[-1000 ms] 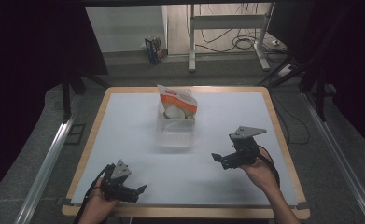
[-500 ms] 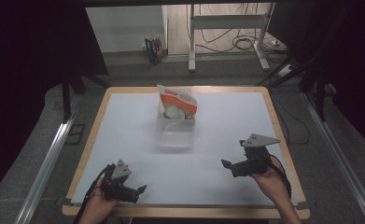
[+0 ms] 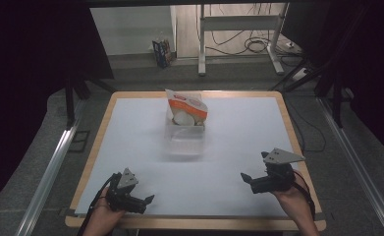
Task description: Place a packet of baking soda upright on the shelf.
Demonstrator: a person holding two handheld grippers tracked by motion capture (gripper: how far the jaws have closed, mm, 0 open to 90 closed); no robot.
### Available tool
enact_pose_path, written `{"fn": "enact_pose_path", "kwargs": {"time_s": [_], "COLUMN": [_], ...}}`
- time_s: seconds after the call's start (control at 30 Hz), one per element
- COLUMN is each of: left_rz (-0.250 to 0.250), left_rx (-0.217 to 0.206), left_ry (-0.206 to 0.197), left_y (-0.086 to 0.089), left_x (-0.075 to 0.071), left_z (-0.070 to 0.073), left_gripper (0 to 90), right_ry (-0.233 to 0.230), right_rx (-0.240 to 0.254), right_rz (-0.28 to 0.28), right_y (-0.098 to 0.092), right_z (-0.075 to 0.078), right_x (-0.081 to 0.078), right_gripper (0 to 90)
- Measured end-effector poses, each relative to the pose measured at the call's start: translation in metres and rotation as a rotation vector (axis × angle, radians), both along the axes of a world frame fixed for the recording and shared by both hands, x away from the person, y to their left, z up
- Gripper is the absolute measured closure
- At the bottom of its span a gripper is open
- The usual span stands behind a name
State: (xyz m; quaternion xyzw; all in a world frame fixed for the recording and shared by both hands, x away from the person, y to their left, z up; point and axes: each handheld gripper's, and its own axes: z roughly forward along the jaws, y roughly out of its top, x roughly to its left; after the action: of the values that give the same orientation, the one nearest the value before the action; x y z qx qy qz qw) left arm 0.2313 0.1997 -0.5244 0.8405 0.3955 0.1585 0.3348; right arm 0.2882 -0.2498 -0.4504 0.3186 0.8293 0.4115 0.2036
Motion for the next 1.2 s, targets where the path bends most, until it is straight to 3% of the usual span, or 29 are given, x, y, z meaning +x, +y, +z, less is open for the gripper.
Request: {"fn": "enact_pose_path", "kwargs": {"time_s": [0.47,0.7,1.2], "left_rz": [0.002,0.002,-0.002], "left_rx": [0.002,0.004,-0.007], "left_ry": [0.001,0.002,0.007], "left_y": [0.000,-0.001,0.001], "left_x": [0.000,0.000,0.001], "left_z": [0.000,0.000,0.000], "left_gripper": [0.0,0.0,0.0], "right_ry": [0.008,0.007,0.086], "right_rx": [0.025,0.015,-0.006], "right_rz": [-0.064,-0.098,-0.141], "right_y": [-0.027,-0.039,-0.054], "right_z": [-0.007,-0.013,-0.037], "right_x": [-0.022,-0.032,-0.031], "right_gripper": [0.0,0.0,0.0]}}
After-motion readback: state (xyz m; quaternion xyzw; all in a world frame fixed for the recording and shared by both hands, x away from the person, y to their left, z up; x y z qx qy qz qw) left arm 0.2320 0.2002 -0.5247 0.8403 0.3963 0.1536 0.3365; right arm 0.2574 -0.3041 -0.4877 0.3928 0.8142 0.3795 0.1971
